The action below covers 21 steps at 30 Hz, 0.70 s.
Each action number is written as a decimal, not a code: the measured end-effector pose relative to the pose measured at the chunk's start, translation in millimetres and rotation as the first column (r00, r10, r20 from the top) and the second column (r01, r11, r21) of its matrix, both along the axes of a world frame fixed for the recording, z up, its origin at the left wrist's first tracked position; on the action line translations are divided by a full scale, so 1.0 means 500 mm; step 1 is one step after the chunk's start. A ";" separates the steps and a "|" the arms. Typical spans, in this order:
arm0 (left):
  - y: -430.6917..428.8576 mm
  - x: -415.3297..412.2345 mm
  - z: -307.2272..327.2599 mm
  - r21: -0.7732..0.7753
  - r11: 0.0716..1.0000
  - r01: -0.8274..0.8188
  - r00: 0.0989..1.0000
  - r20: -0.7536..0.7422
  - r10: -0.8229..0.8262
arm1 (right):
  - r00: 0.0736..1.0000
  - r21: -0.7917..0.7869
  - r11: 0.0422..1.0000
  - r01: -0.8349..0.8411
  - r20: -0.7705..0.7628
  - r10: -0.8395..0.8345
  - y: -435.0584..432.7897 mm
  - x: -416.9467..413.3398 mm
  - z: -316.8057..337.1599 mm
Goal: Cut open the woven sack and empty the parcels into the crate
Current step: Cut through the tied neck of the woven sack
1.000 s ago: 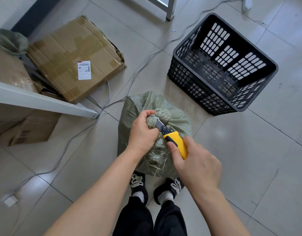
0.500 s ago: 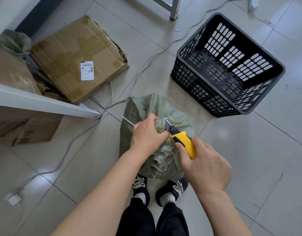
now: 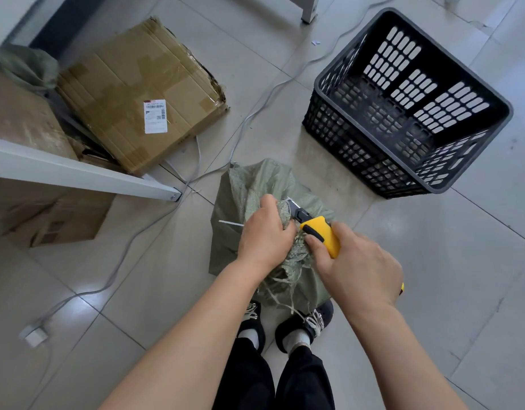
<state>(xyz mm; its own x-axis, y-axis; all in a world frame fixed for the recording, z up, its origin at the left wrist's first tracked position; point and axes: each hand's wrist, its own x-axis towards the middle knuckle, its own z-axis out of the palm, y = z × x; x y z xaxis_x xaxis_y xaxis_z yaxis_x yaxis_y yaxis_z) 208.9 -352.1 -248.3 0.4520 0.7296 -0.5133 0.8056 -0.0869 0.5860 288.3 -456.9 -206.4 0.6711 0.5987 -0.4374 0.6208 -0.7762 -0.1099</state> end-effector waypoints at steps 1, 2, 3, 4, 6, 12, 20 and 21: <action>0.002 0.003 -0.001 0.003 1.000 -0.006 1.000 -0.004 0.006 | 0.998 -0.010 0.999 0.042 -0.054 -0.042 0.005 0.002 -0.002; 0.004 0.007 -0.003 -0.007 1.000 -0.017 1.000 -0.005 0.017 | 0.985 -0.019 0.994 0.111 -0.131 -0.112 0.011 0.003 -0.005; 0.007 0.009 -0.005 -0.023 0.999 -0.031 0.999 -0.006 0.031 | 0.963 -0.023 0.983 0.183 -0.195 -0.184 0.017 0.003 -0.007; 0.009 0.011 -0.008 -0.036 0.998 -0.049 0.999 -0.010 0.049 | 0.948 -0.024 0.975 0.221 -0.229 -0.221 0.022 0.003 -0.009; 0.013 0.009 -0.011 -0.044 0.997 -0.068 0.997 -0.034 0.066 | 0.962 -0.027 0.984 0.178 -0.207 -0.180 0.028 0.002 -0.015; 0.021 0.002 -0.017 -0.105 0.991 -0.089 0.987 -0.145 0.073 | 0.948 -0.038 0.984 0.175 -0.265 -0.179 0.037 0.001 -0.035; 0.041 -0.017 -0.024 -0.218 0.966 -0.142 0.989 -0.005 0.145 | 0.731 -0.031 0.882 0.471 -0.546 -0.410 0.042 -0.013 -0.041; 0.044 -0.026 -0.027 -0.200 0.976 -0.092 0.995 0.017 0.097 | 0.795 -0.032 0.915 0.402 -0.483 -0.367 0.038 -0.013 -0.037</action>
